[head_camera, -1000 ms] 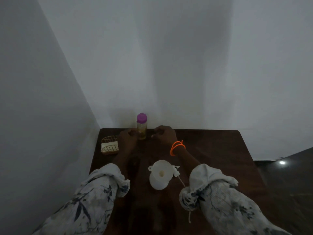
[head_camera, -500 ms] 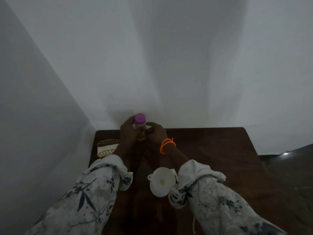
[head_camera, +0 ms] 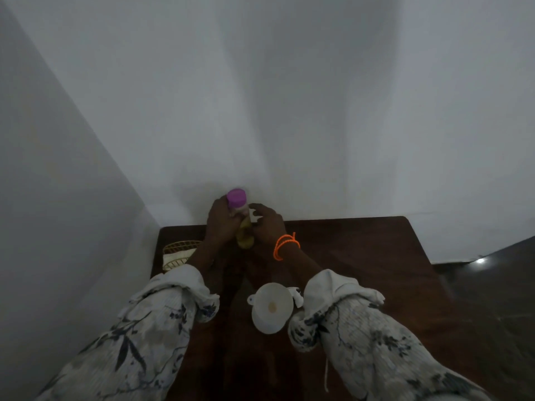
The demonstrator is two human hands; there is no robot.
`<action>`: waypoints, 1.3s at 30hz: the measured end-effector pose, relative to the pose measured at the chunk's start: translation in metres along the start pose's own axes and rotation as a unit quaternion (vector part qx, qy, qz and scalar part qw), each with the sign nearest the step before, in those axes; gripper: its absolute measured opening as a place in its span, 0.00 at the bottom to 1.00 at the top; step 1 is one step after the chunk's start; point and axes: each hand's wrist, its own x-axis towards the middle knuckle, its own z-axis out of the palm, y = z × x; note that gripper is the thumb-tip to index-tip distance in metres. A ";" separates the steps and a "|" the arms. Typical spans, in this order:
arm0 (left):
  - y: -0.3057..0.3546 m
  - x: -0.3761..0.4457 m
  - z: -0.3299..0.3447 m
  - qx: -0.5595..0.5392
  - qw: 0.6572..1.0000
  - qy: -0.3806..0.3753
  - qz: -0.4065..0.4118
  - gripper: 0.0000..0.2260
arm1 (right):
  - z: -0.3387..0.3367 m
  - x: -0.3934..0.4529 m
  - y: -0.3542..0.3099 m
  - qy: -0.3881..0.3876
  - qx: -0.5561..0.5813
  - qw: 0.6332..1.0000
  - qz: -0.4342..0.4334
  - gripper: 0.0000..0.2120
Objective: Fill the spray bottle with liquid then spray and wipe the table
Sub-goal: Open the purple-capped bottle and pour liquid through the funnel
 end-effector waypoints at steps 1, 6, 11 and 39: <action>0.007 0.000 -0.002 -0.009 1.000 -0.007 0.008 0.19 | -0.004 -0.001 -0.001 0.009 0.003 1.000 -0.013 0.32; 0.045 0.000 -0.009 -0.063 0.997 -0.036 0.018 0.24 | -0.031 -0.012 -0.016 0.046 0.032 0.996 -0.065 0.31; 0.083 -0.011 -0.019 -0.058 0.995 -0.046 0.064 0.27 | -0.068 -0.030 -0.033 0.058 0.047 0.992 -0.098 0.27; 0.217 -0.073 -0.090 -0.321 0.854 -0.369 0.176 0.22 | -0.194 -0.151 -0.096 -0.154 0.263 0.942 -0.143 0.21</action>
